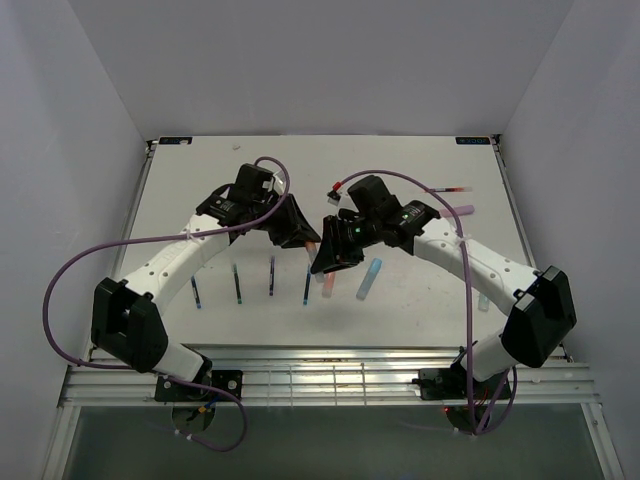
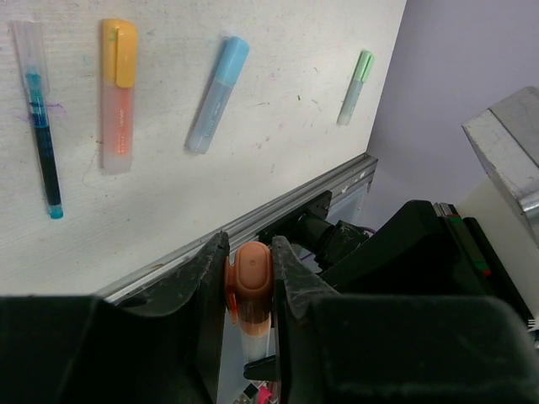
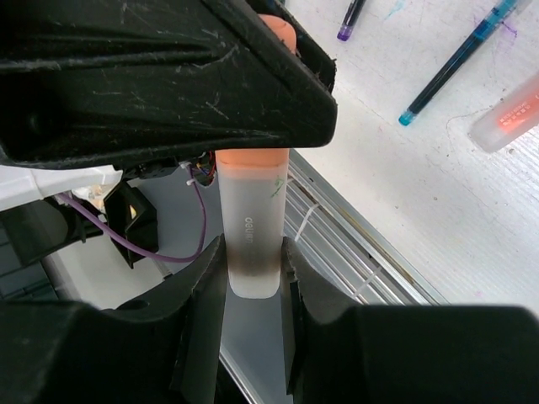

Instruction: Open the pen caps

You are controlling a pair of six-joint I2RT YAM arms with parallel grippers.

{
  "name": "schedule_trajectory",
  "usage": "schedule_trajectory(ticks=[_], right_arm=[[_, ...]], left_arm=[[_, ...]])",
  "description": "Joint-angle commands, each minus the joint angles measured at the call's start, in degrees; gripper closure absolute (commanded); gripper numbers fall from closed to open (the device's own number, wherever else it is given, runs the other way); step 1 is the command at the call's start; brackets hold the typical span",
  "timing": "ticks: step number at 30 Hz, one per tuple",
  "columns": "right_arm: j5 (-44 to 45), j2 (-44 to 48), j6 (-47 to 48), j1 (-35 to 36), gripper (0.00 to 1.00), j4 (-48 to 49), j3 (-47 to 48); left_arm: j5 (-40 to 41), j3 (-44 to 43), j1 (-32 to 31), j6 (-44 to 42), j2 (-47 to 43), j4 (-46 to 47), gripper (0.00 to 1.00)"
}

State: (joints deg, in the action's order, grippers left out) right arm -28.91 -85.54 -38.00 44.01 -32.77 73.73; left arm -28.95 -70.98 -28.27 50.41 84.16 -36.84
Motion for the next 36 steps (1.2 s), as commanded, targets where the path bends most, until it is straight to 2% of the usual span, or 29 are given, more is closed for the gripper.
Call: schedule_trajectory(ticks=[1, 4, 7, 9, 12, 14, 15, 23, 28, 33, 36], right_arm=[[0.2, -1.2, 0.5, 0.2, 0.81, 1.8, 3.5], [1.0, -3.1, 2.3, 0.2, 0.64, -0.3, 6.3], [1.0, -4.5, 4.1, 0.2, 0.57, -2.2, 8.3], [1.6, -4.8, 4.4, 0.2, 0.57, -2.3, 8.5], [1.7, -5.1, 4.6, 0.2, 0.59, -2.2, 8.1], [1.7, -4.9, 4.7, 0.2, 0.88, -2.0, 7.5], [1.7, -4.7, 4.7, 0.2, 0.92, -2.3, 7.4], [2.8, -2.3, 6.9, 1.9, 0.92, -4.8, 3.6], [3.5, 1.2, 8.2, 5.7, 0.92, -6.6, -0.4], [3.0, 7.6, 6.6, 7.6, 0.92, -7.4, -5.3], [2.5, 9.2, 6.0, 7.5, 0.92, -7.3, -7.2]], left_arm=[[-0.6, -1.5, -0.3, -0.8, -0.8, 0.1, 0.88], [-1.0, -1.6, -0.3, -1.1, -0.5, 0.1, 0.98], [-1.1, -1.7, -0.3, -1.4, -0.6, 0.1, 1.00], [-1.1, -1.9, -0.3, -1.5, -0.6, 0.0, 1.00], [-1.1, -2.1, -0.3, -1.9, -0.7, -0.2, 1.00], [-0.8, -2.3, -0.4, -2.0, -0.7, -0.6, 1.00], [-0.6, -2.5, -0.3, -2.1, -0.7, -0.9, 1.00], [5.1, -12.2, -0.2, -3.0, 3.7, -6.1, 1.00], [13.9, -18.0, 1.5, -3.9, 5.8, -5.1, 1.00], [13.9, -17.0, 8.3, -4.6, 3.4, -1.1, 1.00], [14.4, -14.8, 9.7, -5.8, 1.4, -0.6, 1.00]])
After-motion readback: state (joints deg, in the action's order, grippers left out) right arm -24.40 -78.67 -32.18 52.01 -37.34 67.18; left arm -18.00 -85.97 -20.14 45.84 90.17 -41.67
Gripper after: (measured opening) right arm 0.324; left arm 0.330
